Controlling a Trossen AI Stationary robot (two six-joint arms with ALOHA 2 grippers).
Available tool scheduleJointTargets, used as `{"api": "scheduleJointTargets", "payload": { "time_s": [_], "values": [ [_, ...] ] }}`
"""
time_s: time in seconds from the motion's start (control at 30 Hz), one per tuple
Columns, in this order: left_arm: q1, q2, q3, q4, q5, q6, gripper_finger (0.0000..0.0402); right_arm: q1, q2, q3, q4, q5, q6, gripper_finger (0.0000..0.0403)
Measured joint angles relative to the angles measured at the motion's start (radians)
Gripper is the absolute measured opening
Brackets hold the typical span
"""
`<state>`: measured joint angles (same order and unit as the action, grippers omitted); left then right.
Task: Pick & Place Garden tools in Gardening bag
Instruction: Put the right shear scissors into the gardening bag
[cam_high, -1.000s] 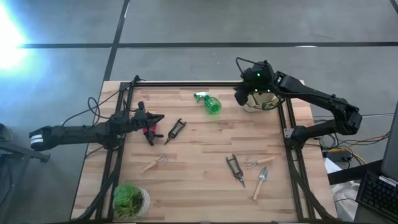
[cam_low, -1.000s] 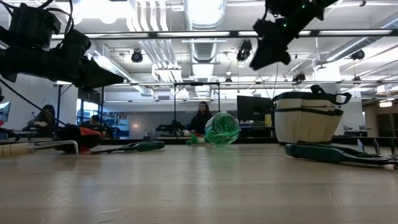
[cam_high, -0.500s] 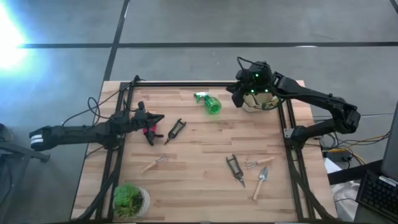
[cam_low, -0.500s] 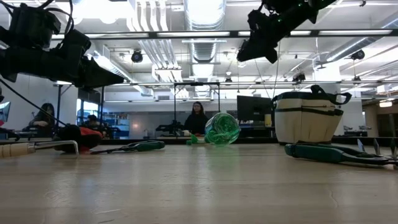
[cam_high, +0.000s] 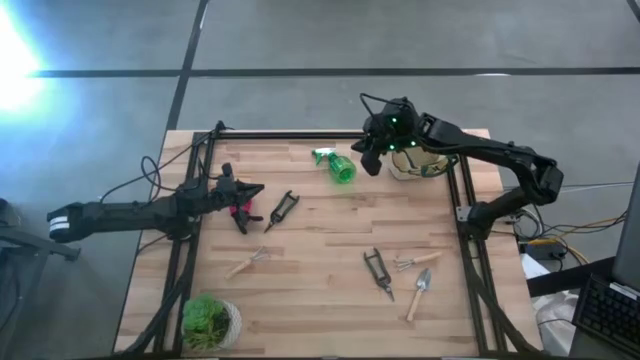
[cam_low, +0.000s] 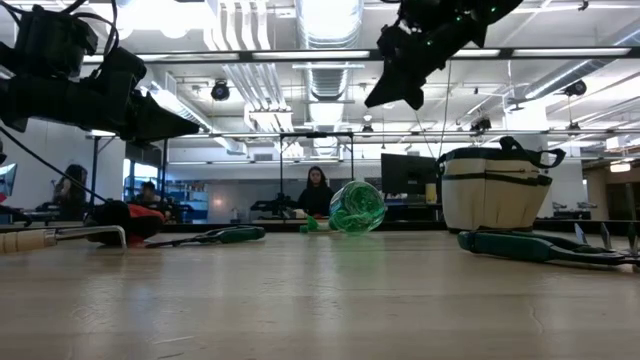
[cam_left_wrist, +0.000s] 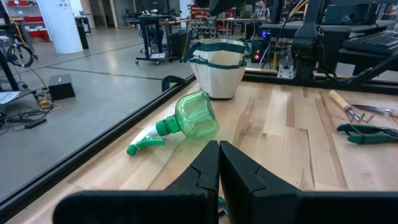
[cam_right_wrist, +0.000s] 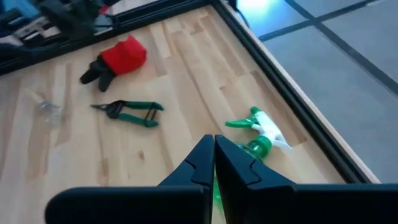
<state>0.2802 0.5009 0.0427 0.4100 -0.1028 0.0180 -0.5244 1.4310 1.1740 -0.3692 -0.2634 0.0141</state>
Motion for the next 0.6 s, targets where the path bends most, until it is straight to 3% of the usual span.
{"api": "scheduleJointTargets", "payload": {
  "time_s": [0.37, 0.6],
  "values": [
    [0.000, 0.000, 0.000, -0.008, 0.000, 0.008, 0.0014, 0.181, -0.165, -0.071, -0.060, 0.006, -0.053, 0.0008],
    [0.000, 0.000, 0.000, -0.333, 0.000, 0.044, 0.0014, 0.289, -0.289, -0.206, -0.062, 0.172, 0.067, 0.0008]
  ]
}}
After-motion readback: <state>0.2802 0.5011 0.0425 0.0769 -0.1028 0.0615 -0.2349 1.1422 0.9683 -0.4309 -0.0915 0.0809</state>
